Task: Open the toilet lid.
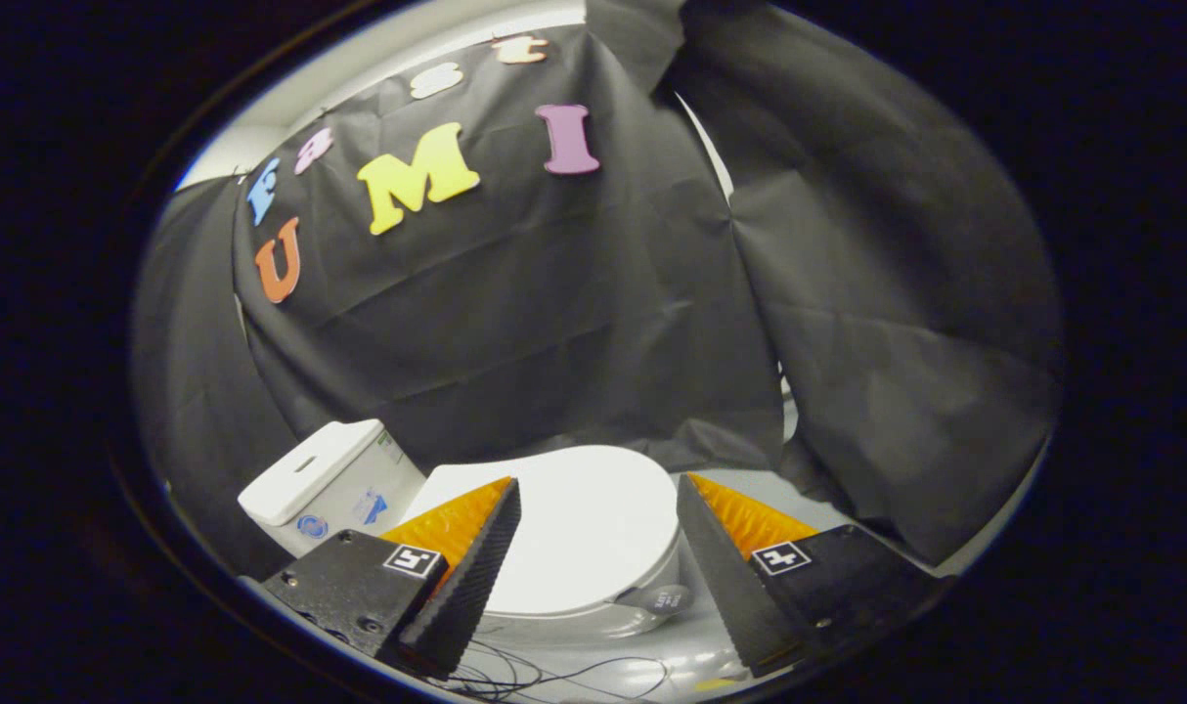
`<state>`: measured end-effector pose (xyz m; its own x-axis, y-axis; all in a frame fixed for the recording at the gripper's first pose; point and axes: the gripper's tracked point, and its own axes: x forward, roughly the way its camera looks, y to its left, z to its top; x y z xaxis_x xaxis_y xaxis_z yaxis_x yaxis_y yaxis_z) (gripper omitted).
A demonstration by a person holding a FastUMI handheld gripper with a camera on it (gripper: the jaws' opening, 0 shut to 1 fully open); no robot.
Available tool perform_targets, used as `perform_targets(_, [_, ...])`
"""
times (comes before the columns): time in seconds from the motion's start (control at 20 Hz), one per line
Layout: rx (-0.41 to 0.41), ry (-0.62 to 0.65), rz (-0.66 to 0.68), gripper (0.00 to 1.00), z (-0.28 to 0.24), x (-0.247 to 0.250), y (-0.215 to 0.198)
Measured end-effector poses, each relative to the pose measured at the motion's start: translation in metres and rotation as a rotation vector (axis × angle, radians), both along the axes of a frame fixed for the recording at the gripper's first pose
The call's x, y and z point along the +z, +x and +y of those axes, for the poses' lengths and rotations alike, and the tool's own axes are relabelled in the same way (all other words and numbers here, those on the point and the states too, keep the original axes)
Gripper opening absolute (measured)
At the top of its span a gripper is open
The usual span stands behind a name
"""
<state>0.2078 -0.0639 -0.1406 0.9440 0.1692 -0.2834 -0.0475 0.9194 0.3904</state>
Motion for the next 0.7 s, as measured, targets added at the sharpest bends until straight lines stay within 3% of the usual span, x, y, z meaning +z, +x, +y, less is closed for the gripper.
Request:
perform_targets(0.3, [0.026,0.162,0.126,1.0,-0.006,-0.07,0.02])
perform_targets(0.7, [0.031,0.367,0.269,0.98,-0.011,-0.136,0.016])
